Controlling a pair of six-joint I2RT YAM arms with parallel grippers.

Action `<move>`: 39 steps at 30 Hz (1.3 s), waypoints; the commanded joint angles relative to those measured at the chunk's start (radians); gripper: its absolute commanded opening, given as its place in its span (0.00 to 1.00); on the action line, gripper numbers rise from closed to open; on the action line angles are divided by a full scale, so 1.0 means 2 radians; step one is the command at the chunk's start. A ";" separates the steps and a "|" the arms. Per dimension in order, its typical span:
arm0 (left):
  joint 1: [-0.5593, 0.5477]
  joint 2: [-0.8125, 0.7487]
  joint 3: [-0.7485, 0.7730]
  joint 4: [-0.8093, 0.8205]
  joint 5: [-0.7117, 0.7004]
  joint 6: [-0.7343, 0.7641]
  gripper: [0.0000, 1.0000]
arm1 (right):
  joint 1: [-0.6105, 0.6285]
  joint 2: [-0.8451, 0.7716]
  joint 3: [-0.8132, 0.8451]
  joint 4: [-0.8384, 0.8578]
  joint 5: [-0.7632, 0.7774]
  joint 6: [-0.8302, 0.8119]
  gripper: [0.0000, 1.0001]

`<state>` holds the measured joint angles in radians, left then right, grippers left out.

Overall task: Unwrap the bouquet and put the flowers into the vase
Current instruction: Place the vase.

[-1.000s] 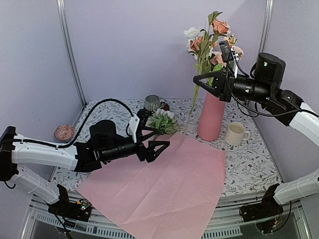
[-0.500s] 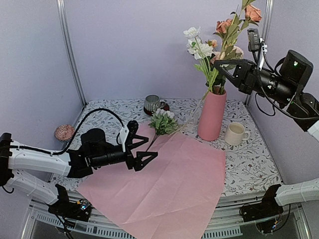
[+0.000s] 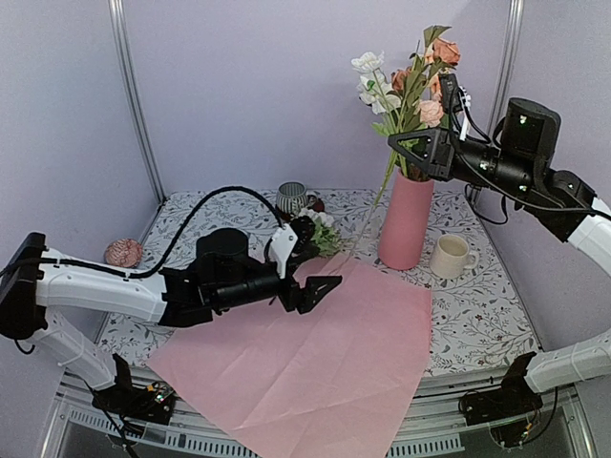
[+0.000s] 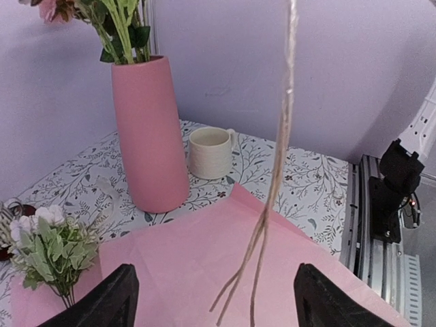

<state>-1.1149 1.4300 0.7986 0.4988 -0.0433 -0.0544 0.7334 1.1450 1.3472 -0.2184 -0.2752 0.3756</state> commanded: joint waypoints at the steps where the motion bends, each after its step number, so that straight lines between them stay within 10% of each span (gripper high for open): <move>1: -0.006 0.028 0.031 -0.025 -0.010 0.009 0.77 | 0.003 0.002 0.012 0.006 0.006 0.015 0.03; 23: -0.017 0.080 0.102 -0.080 -0.011 0.005 0.34 | 0.003 0.008 0.007 0.011 0.005 0.011 0.02; 30: -0.022 0.093 0.113 -0.096 -0.042 -0.007 0.00 | 0.003 0.008 0.006 0.012 0.010 0.011 0.02; 39: -0.022 0.106 0.120 -0.097 -0.057 -0.095 0.00 | 0.003 -0.016 -0.046 0.061 0.074 -0.009 0.02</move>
<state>-1.1481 1.6161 1.0092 0.3271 -0.1291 -0.1497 0.7334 1.1461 1.2984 -0.1638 -0.2092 0.3817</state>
